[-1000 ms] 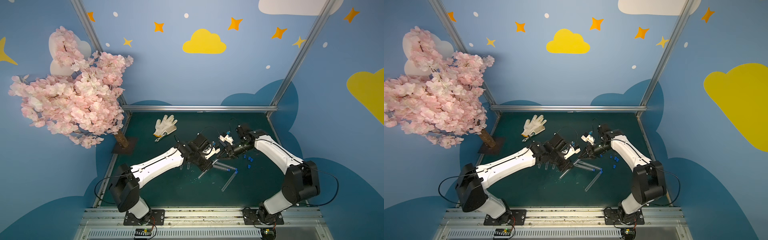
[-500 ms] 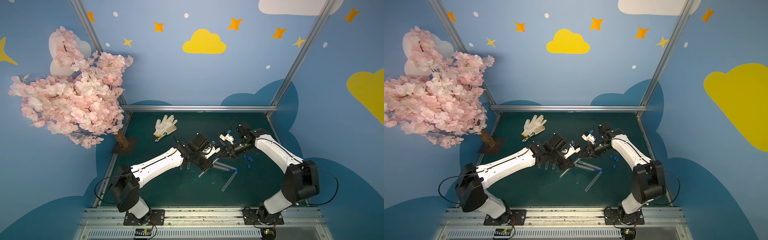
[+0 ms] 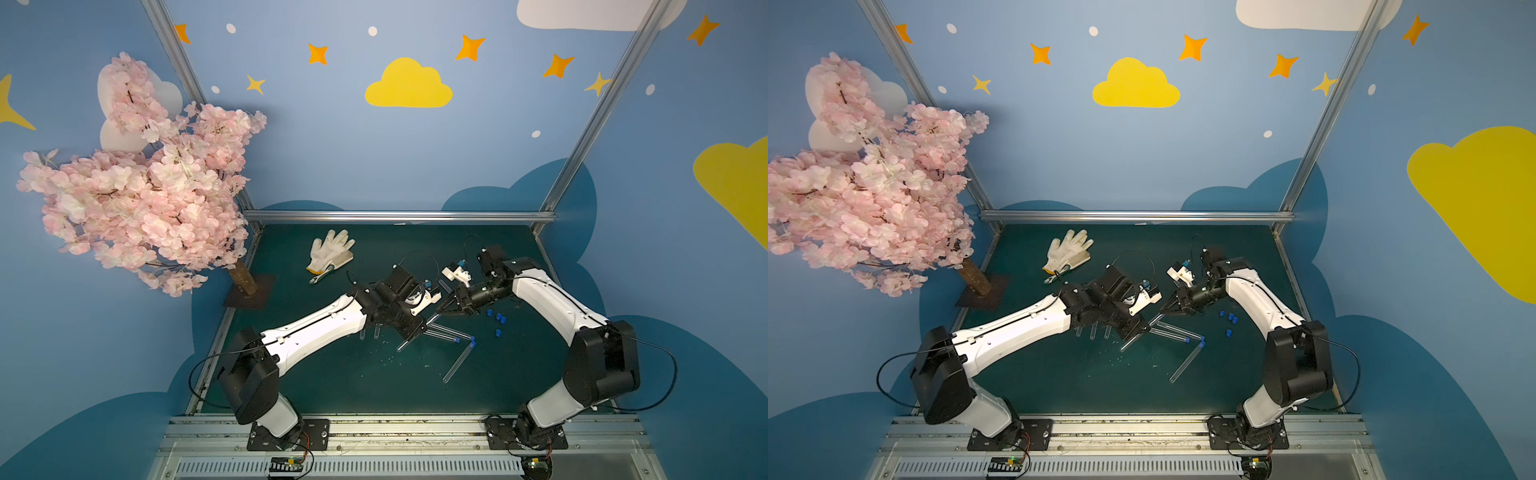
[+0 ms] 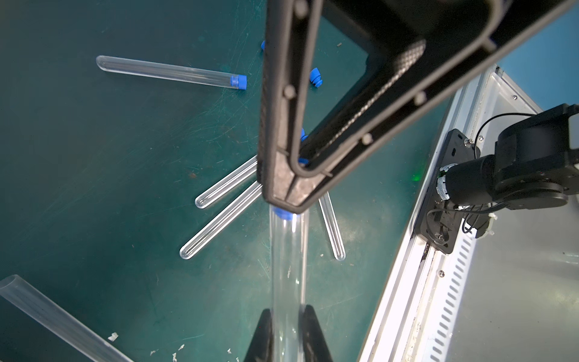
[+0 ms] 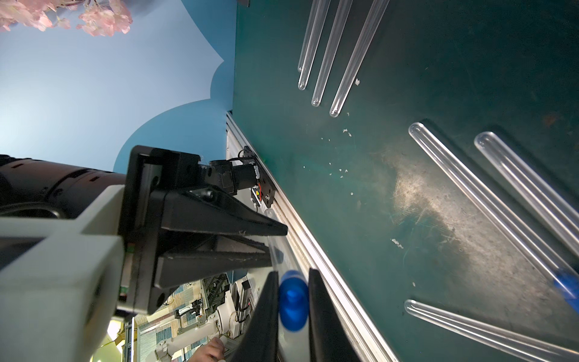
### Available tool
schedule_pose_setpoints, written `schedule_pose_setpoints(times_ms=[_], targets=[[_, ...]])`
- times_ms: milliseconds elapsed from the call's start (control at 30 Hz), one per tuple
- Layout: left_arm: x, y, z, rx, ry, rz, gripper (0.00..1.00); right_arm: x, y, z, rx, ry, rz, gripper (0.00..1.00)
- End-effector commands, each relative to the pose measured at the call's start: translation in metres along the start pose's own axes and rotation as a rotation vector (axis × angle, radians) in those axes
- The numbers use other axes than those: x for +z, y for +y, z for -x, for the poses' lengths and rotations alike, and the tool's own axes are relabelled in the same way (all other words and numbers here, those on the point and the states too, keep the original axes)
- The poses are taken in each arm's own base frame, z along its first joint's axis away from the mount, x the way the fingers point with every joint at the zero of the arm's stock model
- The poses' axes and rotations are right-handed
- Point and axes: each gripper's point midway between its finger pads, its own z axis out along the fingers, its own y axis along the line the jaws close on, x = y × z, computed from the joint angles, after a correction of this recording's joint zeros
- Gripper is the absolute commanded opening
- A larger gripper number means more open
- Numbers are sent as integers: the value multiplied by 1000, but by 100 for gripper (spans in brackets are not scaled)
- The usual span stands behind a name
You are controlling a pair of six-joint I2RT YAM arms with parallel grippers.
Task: Remove stoppers from test tubes
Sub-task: Open the stopper on the test tube.
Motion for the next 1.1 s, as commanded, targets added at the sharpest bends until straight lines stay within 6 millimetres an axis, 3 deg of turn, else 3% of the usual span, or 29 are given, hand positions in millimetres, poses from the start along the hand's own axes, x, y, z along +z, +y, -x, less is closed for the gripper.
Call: schedule_pose_setpoints(times_ms=[0, 133, 367, 600, 1067], targets=[[-4, 17, -64, -90, 226, 65, 3, -18, -4, 8, -7, -65, -34, 0], [-2, 16, -66, -93, 226, 60, 3, -22, -3, 10, -7, -79, -39, 0], [-3, 17, -65, -87, 224, 61, 3, -28, -19, 6, 23, -69, -110, 0], [-3, 15, -64, -85, 220, 53, 3, -40, 1, 19, -23, -145, -43, 0], [-4, 11, -51, -85, 185, 33, 3, -60, -28, 19, 57, -178, -129, 0]])
